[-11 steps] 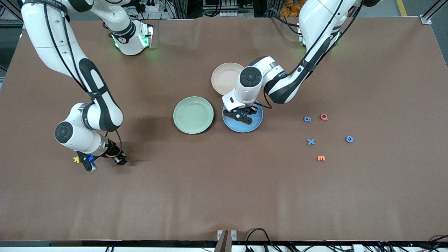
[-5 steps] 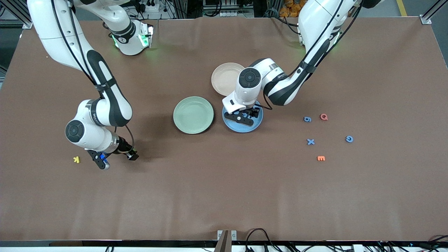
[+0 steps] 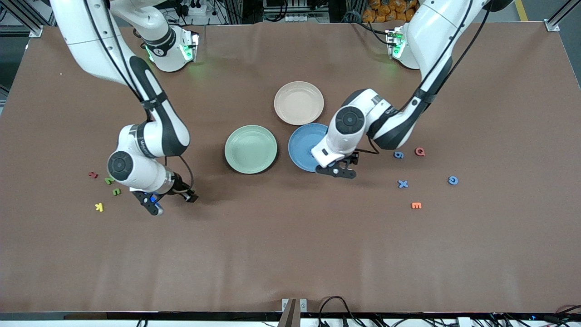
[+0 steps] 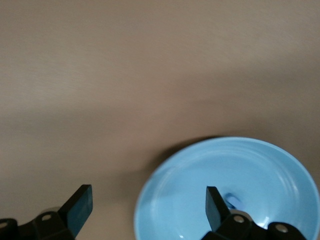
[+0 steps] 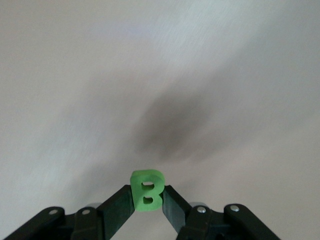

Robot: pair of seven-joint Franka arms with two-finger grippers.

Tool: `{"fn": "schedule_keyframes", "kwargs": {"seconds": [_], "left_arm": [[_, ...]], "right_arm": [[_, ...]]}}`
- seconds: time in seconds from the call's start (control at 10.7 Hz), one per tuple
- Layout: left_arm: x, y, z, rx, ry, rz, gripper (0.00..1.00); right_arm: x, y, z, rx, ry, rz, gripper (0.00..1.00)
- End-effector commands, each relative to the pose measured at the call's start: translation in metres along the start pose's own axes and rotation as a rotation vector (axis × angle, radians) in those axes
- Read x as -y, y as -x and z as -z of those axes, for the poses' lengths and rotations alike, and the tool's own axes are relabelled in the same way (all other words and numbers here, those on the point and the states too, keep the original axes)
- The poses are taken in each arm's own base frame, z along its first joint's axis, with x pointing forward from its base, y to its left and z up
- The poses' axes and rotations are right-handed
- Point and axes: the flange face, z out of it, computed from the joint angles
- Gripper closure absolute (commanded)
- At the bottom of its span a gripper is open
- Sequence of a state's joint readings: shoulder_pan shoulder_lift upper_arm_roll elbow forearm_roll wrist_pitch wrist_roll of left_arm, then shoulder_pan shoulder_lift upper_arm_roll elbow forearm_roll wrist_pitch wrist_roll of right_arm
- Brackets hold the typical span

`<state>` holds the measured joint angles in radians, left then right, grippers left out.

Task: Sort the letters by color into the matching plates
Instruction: 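Drop the green B onto the green plate with the right gripper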

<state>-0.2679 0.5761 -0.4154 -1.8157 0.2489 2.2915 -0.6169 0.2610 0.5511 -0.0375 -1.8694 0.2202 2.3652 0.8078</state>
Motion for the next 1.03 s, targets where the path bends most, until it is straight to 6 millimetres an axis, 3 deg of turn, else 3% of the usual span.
{"fn": "schedule_keyframes", "kwargs": {"seconds": [0.0,0.37,0.66,0.94], "left_arm": [[0.028,-0.008,0.02,-0.009,-0.038,0.013,0.0],[0.066,-0.025,0.022,-0.008,-0.035,-0.015,0.0],[0.082,-0.031,0.023,-0.009,-0.033,-0.02,0.0],[0.113,-0.04,0.021,-0.005,-0.03,-0.069,0.0]], "right_arm": [[0.026,0.053,0.019,0.023,0.008,0.019,1.0],[0.067,0.135,0.019,0.061,-0.014,0.073,1.0],[0.083,0.187,0.004,0.082,0.008,0.128,1.0],[0.092,0.23,-0.015,0.1,0.034,0.164,1.0]]}}
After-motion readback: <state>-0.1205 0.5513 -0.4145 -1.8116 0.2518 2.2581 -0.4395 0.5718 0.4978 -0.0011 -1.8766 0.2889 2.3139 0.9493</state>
